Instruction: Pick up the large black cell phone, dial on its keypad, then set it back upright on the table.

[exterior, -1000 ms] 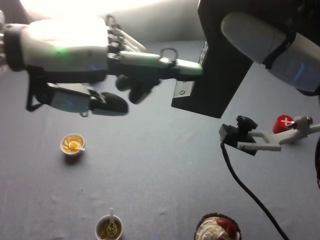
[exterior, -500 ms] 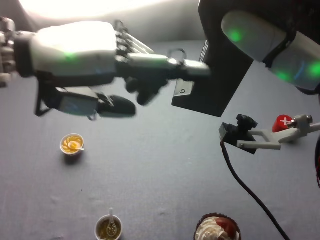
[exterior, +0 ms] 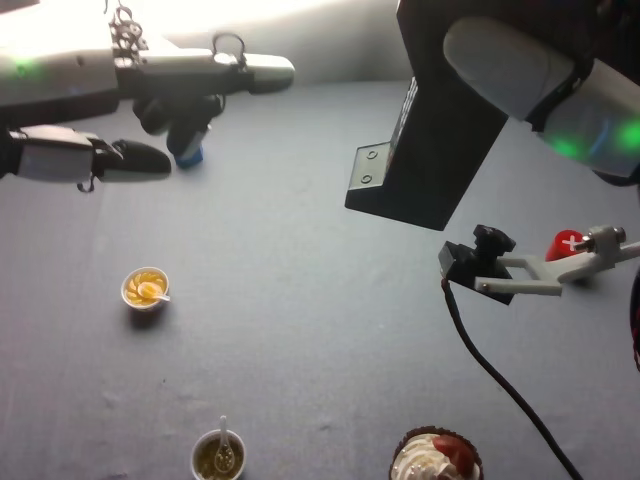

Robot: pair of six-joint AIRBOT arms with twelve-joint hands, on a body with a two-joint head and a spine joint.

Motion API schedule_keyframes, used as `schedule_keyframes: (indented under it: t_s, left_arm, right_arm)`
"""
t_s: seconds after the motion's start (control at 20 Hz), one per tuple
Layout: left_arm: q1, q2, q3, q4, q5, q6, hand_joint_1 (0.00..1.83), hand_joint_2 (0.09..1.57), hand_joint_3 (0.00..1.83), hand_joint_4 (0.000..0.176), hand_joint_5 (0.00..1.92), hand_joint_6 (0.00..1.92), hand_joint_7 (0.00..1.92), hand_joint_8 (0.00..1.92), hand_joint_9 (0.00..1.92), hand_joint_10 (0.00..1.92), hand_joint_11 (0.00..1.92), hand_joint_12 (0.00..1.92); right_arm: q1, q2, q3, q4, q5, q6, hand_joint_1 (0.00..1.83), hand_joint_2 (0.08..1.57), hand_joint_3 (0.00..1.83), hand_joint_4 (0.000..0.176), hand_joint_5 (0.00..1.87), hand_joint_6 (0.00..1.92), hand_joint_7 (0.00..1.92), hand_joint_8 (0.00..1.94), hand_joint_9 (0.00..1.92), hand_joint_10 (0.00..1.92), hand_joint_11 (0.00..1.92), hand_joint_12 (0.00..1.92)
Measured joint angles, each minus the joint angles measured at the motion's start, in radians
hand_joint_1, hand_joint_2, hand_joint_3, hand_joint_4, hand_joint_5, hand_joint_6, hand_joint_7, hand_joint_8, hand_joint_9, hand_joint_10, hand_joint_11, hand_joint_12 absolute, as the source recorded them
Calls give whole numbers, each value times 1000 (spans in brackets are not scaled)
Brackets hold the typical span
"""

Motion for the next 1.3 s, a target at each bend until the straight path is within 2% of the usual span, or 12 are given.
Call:
schedule_keyframes:
  t_s: [0.15,0.3,0.45,0.5,0.55,0.75,0.85,0.9,1.0,1.15,1.3]
  left_arm:
    - [0,-23,12,-6,-2,0,1299,1257,0,90,53,3,694,1500,724,1921,691,1921]
    - [-5,-54,8,3,-12,-1,1299,1259,0,75,45,1,690,1508,712,1921,708,1921]
    - [-21,-74,-10,-7,-13,0,1300,1258,0,90,56,3,691,1507,708,1921,704,1921]
    - [-26,-82,-18,-9,-12,-1,1300,1257,0,86,58,3,691,1507,710,1921,715,1921]
    - [-32,-90,-30,-5,-6,-1,1303,1251,0,69,38,2,705,1491,736,1921,725,1921]
    - [-37,-114,-82,-9,23,0,1301,1249,0,82,49,5,708,1479,713,1921,711,1921]
    - [-47,-113,-102,-15,48,5,1301,1249,0,82,49,5,708,1479,713,1921,711,1921]
    - [-47,-109,-107,-23,50,7,1300,1252,0,70,36,2,701,1493,719,1921,688,1921]
    - [-39,-100,-111,-31,48,8,1299,1255,1,73,45,4,695,1502,724,1921,693,1921]
    - [-3,-61,-102,-48,12,8,1302,1248,0,66,26,0,710,1483,735,1921,706,1921]
    - [30,1,-75,-75,-23,3,1304,1246,0,66,33,2,715,1476,750,1921,735,1921]
  right_arm:
    - [0,0,0,0,0,0,1481,1158,0,0,864,999,844,1090,841,1283,698,1741]
    - [0,0,4,0,-2,0,1482,1153,0,0,867,985,847,1089,847,1273,727,1723]
    - [0,0,4,-3,-3,0,1481,1158,2,0,845,1008,834,1115,830,1293,736,1728]
    - [0,0,4,-4,-3,0,1481,1160,2,0,844,1005,825,1130,827,1300,739,1730]
    - [1,0,5,-3,-3,0,1481,1156,0,0,866,994,839,1098,835,1280,729,1726]
    - [2,4,6,5,2,-1,1482,1150,0,0,870,1016,854,1065,856,1248,717,1711]
    - [2,6,5,11,10,-1,1482,1150,0,0,870,1016,854,1065,856,1248,717,1711]
    - [2,6,5,11,13,-1,1481,1154,1,0,874,1009,845,1081,844,1269,702,1724]
    - [2,6,5,7,9,0,1483,1150,0,0,888,986,856,1067,859,1257,698,1716]
    - [3,4,6,-4,-5,0,1481,1158,0,0,870,997,838,1101,835,1289,699,1736]
    - [3,4,23,-7,-6,0,1479,1167,0,0,860,994,820,1134,807,1333,699,1750]
